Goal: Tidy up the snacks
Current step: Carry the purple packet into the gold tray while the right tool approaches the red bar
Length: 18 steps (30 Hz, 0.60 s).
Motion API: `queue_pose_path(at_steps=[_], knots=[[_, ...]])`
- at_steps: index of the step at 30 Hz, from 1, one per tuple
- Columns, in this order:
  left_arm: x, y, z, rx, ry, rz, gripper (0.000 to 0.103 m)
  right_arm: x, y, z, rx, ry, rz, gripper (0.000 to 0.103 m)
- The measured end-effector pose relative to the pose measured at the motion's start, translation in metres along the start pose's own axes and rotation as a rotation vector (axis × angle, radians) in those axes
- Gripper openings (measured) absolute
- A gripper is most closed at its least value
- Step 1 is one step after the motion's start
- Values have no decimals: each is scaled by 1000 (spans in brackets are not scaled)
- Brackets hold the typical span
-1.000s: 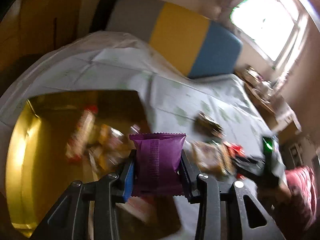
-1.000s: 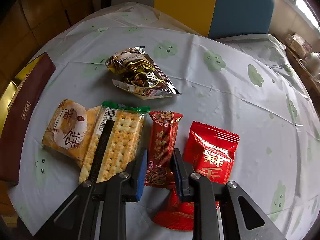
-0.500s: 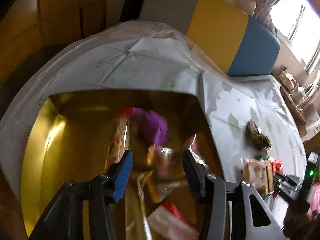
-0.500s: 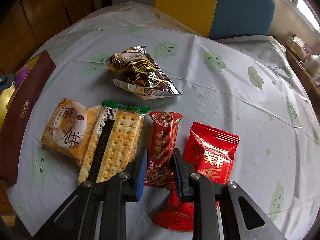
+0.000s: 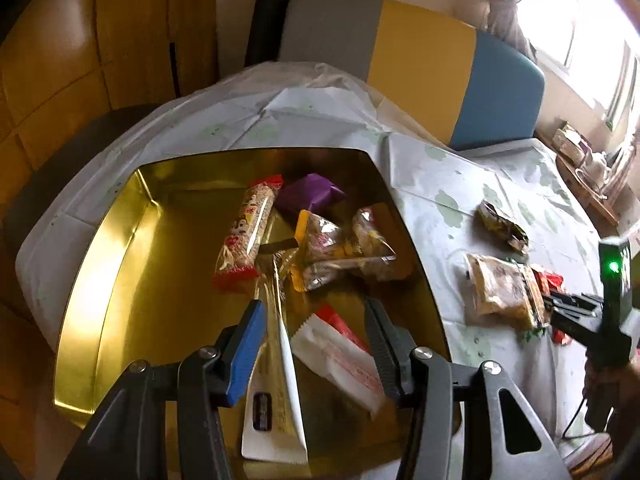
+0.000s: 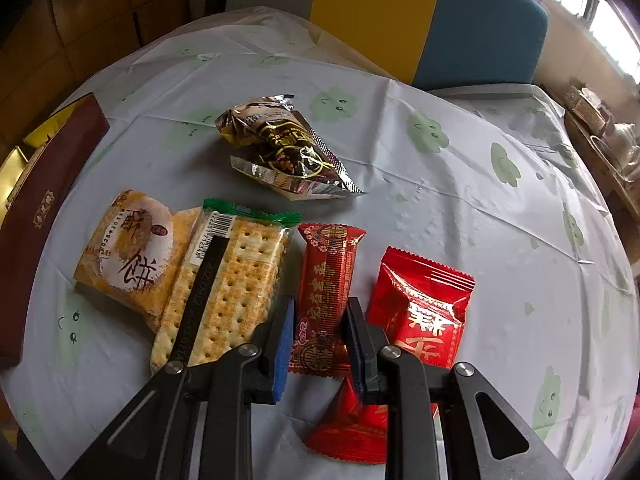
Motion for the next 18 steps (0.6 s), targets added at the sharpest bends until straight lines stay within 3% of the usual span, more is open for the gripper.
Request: queue_pose_path(at_steps=[18], knots=[[7, -28, 21, 22, -23, -64, 52, -7, -4, 2, 10, -34, 17, 25]])
Point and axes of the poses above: each gripper's, at about its wrist camera, not at the fingertips, and z roughly against the way its jaws point, x to its right, y to its top, the point moved 1 cm from there along -z, roughly the way its jaws point, and after that the axes turned 7 degrees about x, right-handed, at the moved point
